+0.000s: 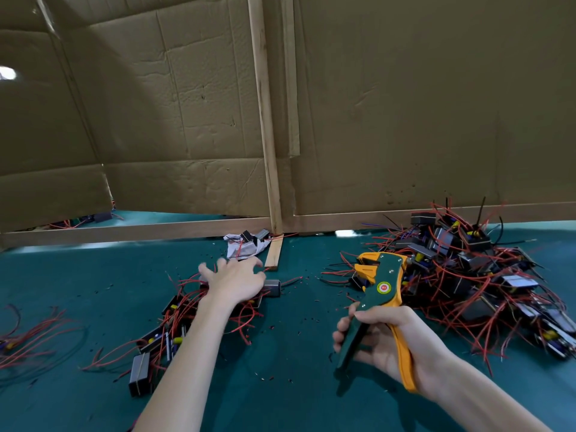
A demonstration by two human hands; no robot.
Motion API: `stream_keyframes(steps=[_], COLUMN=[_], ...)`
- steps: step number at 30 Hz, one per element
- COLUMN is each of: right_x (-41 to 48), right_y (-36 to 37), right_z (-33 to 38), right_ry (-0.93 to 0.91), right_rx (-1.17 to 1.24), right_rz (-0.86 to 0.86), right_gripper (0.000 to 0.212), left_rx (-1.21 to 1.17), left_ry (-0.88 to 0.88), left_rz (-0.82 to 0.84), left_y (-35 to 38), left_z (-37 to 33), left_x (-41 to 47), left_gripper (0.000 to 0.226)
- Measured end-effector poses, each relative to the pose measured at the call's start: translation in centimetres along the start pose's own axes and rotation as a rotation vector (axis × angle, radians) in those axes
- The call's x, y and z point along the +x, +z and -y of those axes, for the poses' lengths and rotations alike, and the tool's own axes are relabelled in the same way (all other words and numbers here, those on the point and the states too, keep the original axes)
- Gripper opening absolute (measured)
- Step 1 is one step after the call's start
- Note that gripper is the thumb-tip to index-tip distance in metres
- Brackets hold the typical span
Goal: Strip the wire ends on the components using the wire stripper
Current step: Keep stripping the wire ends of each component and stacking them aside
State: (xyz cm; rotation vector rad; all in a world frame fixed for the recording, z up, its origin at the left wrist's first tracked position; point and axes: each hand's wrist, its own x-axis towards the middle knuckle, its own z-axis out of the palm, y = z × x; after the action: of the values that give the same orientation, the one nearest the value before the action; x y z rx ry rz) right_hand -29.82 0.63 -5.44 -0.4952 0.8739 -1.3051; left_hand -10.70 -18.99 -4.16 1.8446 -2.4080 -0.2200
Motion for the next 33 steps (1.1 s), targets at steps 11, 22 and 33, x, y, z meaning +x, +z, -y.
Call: stream_keyframes(steps=[11,22,33], right_x=[0.1,-1.0,-0.7], right_y=[-0.3,0.2,-0.1], right_z=[0.1,1.1,1.1], right_ry=[-0.005,-0.100,-0.180], right_rx=[0.026,-0.103,-0.279], right_rz=[0.006,0.135,0.319], right_gripper=[0.025,0.014,0.035], left_rx=[0.055,-1.180,-1.218], left_ry=[0.288,0.500,0.601], left_rz=[-0.232,-0.205,0.083], left_y=[2.6,-3.0,-5.6], left_z=[-3.5,-6.5,-7.7], left_x=[-1.5,-3.8,-6.5], left_gripper=[0.018,0.011,0.015])
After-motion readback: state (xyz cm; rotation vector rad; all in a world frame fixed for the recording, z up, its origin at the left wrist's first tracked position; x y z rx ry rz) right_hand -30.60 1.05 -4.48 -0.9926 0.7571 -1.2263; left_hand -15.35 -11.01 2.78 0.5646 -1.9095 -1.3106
